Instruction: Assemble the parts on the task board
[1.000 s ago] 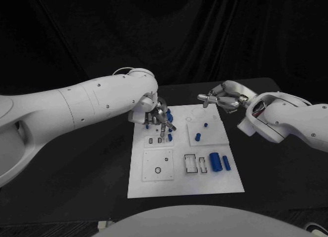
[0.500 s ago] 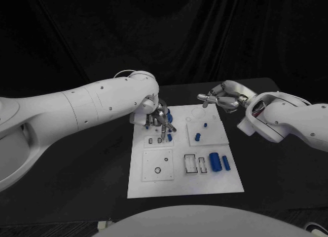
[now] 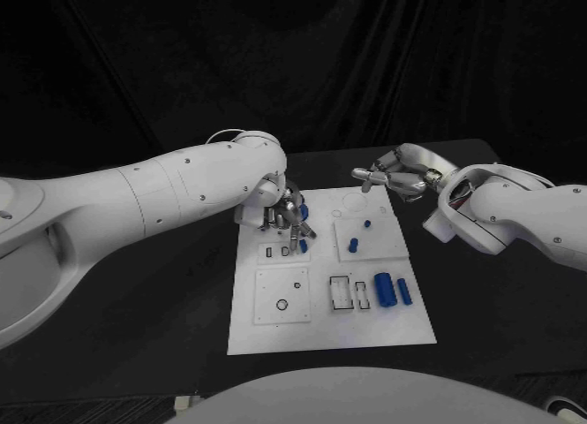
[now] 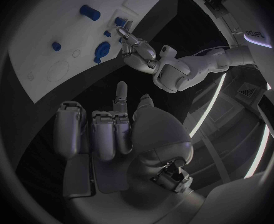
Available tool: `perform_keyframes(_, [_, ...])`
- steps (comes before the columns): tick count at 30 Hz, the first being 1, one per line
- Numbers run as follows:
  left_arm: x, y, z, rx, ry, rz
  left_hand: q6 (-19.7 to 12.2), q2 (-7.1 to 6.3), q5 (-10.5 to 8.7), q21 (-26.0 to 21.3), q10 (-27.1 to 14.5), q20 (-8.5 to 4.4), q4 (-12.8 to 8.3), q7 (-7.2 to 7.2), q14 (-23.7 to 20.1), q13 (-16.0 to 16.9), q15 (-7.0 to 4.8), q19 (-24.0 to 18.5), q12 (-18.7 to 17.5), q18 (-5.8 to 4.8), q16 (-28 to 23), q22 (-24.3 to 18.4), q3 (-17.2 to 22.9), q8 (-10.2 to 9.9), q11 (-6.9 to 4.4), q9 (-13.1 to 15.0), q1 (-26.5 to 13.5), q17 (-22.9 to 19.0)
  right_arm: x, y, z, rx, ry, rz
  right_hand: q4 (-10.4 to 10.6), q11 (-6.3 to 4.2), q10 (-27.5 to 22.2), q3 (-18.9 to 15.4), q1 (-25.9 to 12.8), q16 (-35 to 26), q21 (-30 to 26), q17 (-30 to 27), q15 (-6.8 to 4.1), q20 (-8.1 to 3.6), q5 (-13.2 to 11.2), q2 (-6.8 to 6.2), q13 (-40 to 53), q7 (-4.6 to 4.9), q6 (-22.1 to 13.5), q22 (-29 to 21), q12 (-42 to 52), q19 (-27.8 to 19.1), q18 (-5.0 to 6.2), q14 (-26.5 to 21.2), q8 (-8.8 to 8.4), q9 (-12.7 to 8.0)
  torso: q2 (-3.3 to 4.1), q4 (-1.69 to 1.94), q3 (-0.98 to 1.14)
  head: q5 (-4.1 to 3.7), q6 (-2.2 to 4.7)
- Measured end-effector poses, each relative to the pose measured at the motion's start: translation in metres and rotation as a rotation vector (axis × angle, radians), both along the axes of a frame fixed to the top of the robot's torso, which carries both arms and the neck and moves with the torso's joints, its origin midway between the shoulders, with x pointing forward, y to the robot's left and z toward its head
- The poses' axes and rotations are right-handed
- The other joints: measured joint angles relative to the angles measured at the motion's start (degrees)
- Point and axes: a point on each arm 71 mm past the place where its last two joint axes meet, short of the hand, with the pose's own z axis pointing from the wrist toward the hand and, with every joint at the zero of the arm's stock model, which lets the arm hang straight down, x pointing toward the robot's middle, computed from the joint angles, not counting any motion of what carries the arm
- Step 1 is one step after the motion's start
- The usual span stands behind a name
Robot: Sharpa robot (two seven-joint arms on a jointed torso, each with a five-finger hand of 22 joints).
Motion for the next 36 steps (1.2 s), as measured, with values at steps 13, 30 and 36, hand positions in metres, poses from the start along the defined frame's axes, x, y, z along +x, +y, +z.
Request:
perform_keyframes(13, [0.0012,-0.0015,-0.0040,0.004,0.004,0.007,0.8,-0.28,0.22,0.0,0.0,0.00,-0.7,-0.42,0.0,-0.5,0.00,0.0,0.0,0.00,0.0,0.0,0.7,0.0,0.00,0.8,0.3,0.0,0.0001,0.0000,-0.0001,0.000,0.000,0.000,0.2,0.01,0.0,-0.2,0.2,0.0,-0.2,0.0,0.02,0.00,0.0,0.24,0.0,0.00,0.0,0.0,-0.1,0.0,0.00,0.0,0.00,0.1,0.01,-0.01,-0.03,0.09,0.00])
perform_keyframes(30, [0.0012,-0.0027,-0.0064,0.008,0.009,0.007,1.2,-1.91,0.45,-0.5,-0.4,-0.63,-4.6,-0.78,0.0,-2.8,-0.44,-0.2,0.0,0.01,0.0,0.0,4.9,-0.6,-0.05,2.7,1.9,0.0,0.0001,0.0008,-0.0001,0.000,0.000,0.002,0.2,0.11,-0.1,-0.2,0.3,0.0,-0.8,0.0,0.12,-0.21,-0.1,0.25,0.0,0.00,0.0,0.0,-0.1,-0.2,0.00,-0.1,0.00,0.1,-0.01,-0.01,-0.04,0.07,0.00])
perform_keyframes(36, [0.0012,-0.0029,-0.0065,0.008,0.010,0.007,1.3,-2.60,0.85,-0.7,-0.6,-0.83,-6.2,-0.92,0.0,-3.9,-0.85,0.0,0.0,0.01,0.0,0.0,6.5,-0.6,-0.24,3.6,2.6,0.0,0.0002,0.0009,-0.0002,0.000,0.001,0.002,0.2,0.12,-0.1,-0.2,0.3,0.0,-1.1,0.0,0.17,-0.21,-0.3,0.31,0.0,0.00,0.0,0.0,0.0,-0.2,0.00,0.0,0.00,0.1,-0.02,0.00,-0.05,0.15,0.00])
